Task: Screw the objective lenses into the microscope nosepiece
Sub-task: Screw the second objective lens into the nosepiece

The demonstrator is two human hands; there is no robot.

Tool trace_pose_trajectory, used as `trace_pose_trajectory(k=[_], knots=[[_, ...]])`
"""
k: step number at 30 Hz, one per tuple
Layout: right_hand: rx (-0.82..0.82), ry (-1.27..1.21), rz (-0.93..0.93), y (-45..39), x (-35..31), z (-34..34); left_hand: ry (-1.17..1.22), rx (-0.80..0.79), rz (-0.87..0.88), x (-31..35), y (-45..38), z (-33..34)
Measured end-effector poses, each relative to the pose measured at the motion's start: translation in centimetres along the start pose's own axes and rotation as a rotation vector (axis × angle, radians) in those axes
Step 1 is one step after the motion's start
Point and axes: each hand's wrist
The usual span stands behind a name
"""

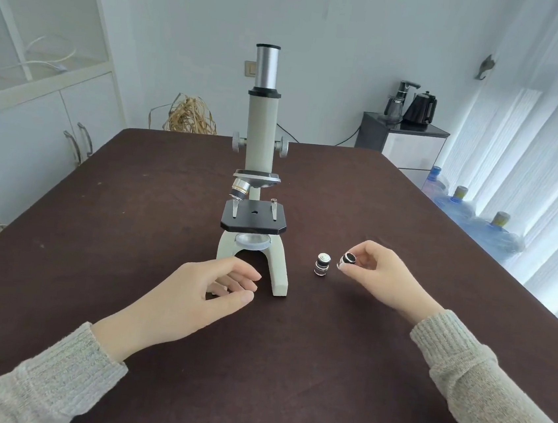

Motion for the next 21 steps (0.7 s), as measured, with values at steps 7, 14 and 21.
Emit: trace_pose_trajectory(k=[7,14,21], knots=[[-0.052,-0.391,-0.026,2.1,-4.8,1.5,0.005,0.017,-0.001,0.6,0.4,-0.3],[-0.189,-0.631,-0.055,3.5,-8.0,3.8,-0.021,0.075,0.029,0.8,0.6,-0.3],[-0.277,-0.693,-0.066,4.3,-9.2,5.1,0.022,0.138,0.067,0.9,0.4,-0.6]])
Point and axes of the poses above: each hand's wrist, its own y-axis away from the middle knuckle, its own z-axis out of the palm, x = y × z, and after that the axes turned 5 degrees about -z, right-handed
